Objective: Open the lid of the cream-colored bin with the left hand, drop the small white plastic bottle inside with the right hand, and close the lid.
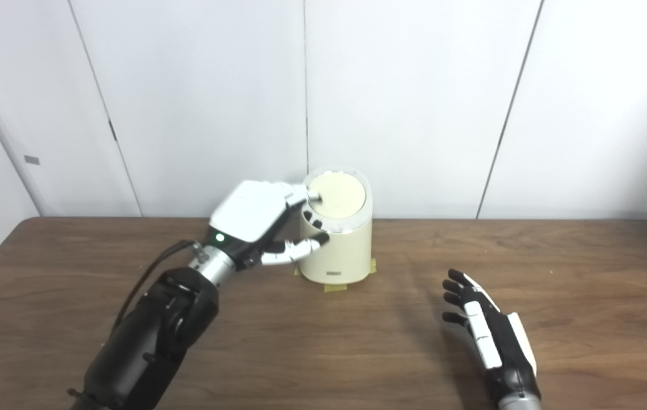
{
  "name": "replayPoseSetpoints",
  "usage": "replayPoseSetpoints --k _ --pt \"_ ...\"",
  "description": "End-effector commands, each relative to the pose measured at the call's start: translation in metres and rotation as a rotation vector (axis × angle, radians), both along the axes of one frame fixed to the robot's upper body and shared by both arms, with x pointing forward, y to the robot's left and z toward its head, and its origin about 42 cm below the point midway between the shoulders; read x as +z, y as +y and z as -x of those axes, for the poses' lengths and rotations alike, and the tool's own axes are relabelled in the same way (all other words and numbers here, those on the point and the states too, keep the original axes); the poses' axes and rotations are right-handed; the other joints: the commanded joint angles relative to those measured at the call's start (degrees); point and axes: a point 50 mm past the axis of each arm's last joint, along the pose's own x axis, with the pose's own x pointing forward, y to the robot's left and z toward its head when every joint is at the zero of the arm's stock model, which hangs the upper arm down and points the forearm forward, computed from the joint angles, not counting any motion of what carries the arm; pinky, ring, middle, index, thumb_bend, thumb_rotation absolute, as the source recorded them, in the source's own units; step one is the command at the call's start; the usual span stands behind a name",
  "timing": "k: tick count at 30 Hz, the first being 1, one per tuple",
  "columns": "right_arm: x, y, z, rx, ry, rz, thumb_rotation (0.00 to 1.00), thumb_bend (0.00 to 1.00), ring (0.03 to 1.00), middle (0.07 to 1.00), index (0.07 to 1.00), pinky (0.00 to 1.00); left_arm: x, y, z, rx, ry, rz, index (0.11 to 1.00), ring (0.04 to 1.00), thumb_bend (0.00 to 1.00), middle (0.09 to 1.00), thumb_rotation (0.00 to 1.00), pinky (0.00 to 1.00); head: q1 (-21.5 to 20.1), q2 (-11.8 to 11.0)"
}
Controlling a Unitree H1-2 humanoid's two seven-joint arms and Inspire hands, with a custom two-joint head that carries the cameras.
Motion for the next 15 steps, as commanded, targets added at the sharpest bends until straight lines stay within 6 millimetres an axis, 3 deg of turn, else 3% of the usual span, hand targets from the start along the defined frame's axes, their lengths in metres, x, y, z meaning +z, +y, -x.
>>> replayPoseSetpoints --k 1,7,11,15 --pt "0.017 0.002 -0.007 0.011 -0.084 0.000 0.99 0.50 0.832 0.844 0.872 0.72 0.024 -0.002 0.005 -0.008 -0.082 0.092 0.917 0.871 0.39 0.893 0.95 0.78 -0.04 0.03" --pt "0.018 0.000 -0.006 0.013 -0.087 -0.012 0.98 0.51 0.842 0.853 0.881 0.73 0.020 0.013 0.020 0.026 -0.063 0.228 0.907 0.889 0.40 0.902 0.98 0.77 0.09 0.27" --pt "0.018 -0.001 -0.006 0.005 -0.101 -0.001 0.98 0.50 0.835 0.851 0.880 0.72 0.005 0.027 0.033 0.049 -0.022 0.298 0.902 0.896 0.39 0.903 0.97 0.79 -0.02 0.44" --pt "0.019 -0.003 -0.004 0.000 -0.105 -0.007 0.97 0.50 0.829 0.849 0.878 0.71 -0.014 0.037 0.052 0.086 0.039 0.382 0.891 0.876 0.38 0.895 0.96 0.74 0.11 0.76"
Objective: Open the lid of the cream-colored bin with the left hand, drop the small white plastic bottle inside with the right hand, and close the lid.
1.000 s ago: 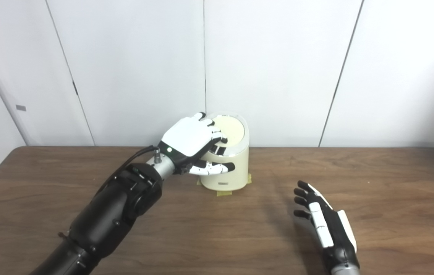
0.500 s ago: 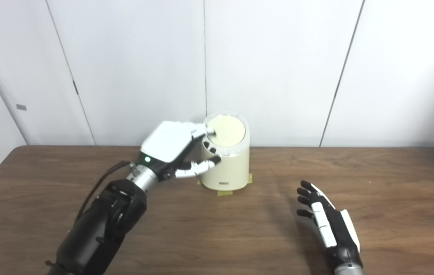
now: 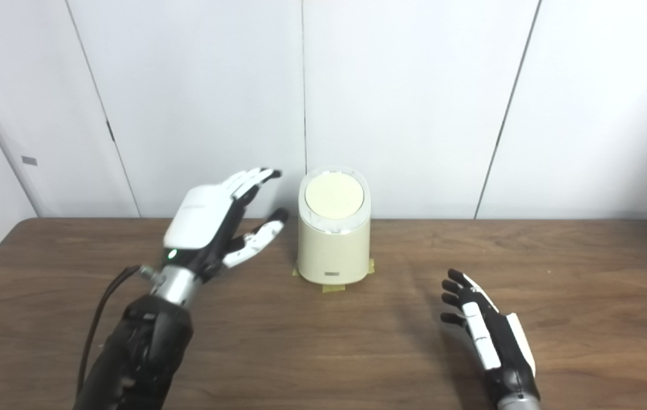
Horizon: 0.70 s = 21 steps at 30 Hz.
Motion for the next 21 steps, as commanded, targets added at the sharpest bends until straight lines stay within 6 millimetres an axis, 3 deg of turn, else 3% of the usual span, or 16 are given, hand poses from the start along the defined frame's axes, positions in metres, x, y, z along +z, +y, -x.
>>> replayPoseSetpoints --k 1,5,8,10,21 --pt "0.019 -0.001 -0.005 0.003 -0.101 0.000 0.97 0.50 0.830 0.851 0.880 0.72 0.014 -0.002 0.006 0.002 -0.057 0.068 0.887 0.875 0.38 0.896 0.94 0.74 -0.07 0.06" --pt "0.017 -0.005 -0.004 -0.005 -0.140 -0.027 0.93 0.48 0.830 0.852 0.881 0.73 -0.007 0.006 0.025 0.021 0.089 0.296 0.891 0.896 0.35 0.914 0.85 0.80 0.08 0.21" --pt "0.015 -0.008 -0.004 -0.013 -0.168 -0.040 0.90 0.48 0.818 0.843 0.871 0.72 -0.021 0.009 0.036 0.029 0.172 0.429 0.899 0.912 0.32 0.908 0.94 0.84 0.12 0.37" --pt "0.014 -0.009 -0.004 -0.017 -0.180 -0.040 0.91 0.49 0.814 0.838 0.866 0.72 -0.031 0.011 0.042 0.028 0.219 0.498 0.906 0.921 0.37 0.915 0.99 0.87 0.16 0.44" --pt "0.011 -0.019 -0.005 -0.005 -0.157 -0.062 0.92 0.50 0.883 0.895 0.901 0.84 -0.070 0.028 0.069 0.029 0.342 0.783 0.931 0.936 0.42 0.928 1.00 0.95 0.55 0.91"
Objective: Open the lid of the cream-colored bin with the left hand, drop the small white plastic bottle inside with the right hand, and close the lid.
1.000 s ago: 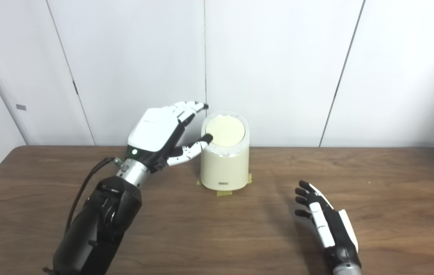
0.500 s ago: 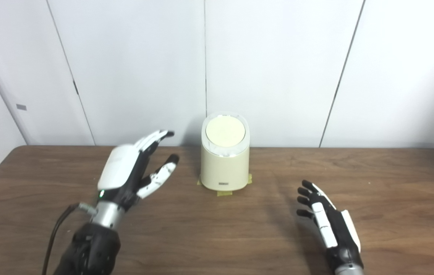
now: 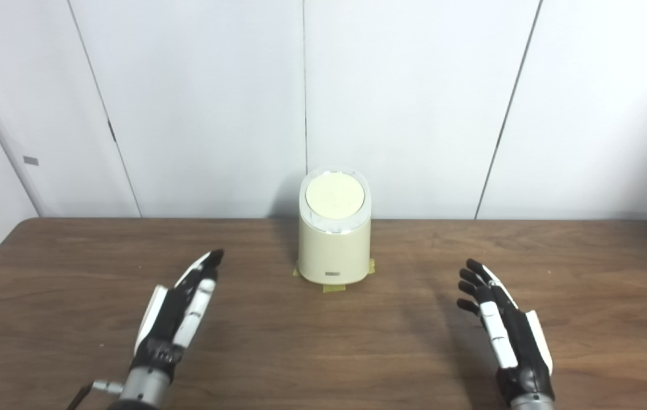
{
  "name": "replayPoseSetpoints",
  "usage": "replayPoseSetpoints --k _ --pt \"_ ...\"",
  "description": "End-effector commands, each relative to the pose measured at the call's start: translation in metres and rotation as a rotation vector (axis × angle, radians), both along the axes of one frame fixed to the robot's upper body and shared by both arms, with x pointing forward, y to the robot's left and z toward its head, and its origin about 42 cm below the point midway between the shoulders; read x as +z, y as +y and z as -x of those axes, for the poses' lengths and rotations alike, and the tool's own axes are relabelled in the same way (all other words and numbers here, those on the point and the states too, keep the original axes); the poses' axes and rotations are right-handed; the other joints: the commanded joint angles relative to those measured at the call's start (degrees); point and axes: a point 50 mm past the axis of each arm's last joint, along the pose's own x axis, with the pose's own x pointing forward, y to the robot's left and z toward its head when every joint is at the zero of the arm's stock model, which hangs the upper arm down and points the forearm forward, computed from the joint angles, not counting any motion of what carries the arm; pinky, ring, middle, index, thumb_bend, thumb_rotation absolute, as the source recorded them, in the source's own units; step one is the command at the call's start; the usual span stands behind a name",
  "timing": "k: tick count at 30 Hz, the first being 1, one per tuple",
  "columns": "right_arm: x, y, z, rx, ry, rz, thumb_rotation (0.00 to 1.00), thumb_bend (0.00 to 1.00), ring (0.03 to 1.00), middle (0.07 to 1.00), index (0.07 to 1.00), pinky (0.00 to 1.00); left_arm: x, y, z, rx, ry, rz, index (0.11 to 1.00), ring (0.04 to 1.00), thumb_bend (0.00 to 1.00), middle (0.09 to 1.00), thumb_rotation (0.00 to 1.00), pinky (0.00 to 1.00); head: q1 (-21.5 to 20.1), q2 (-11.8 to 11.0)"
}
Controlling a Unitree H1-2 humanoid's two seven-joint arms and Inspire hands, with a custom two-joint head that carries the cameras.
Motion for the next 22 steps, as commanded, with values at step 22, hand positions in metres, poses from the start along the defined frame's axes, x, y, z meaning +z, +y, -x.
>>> replayPoseSetpoints --k 22 --pt "0.016 -0.012 0.004 0.073 0.024 0.016 0.96 0.58 0.960 0.960 0.965 0.90 -0.005 -0.004 0.015 0.000 -0.033 0.160 0.951 0.977 0.36 0.968 1.00 0.98 0.15 1.62"
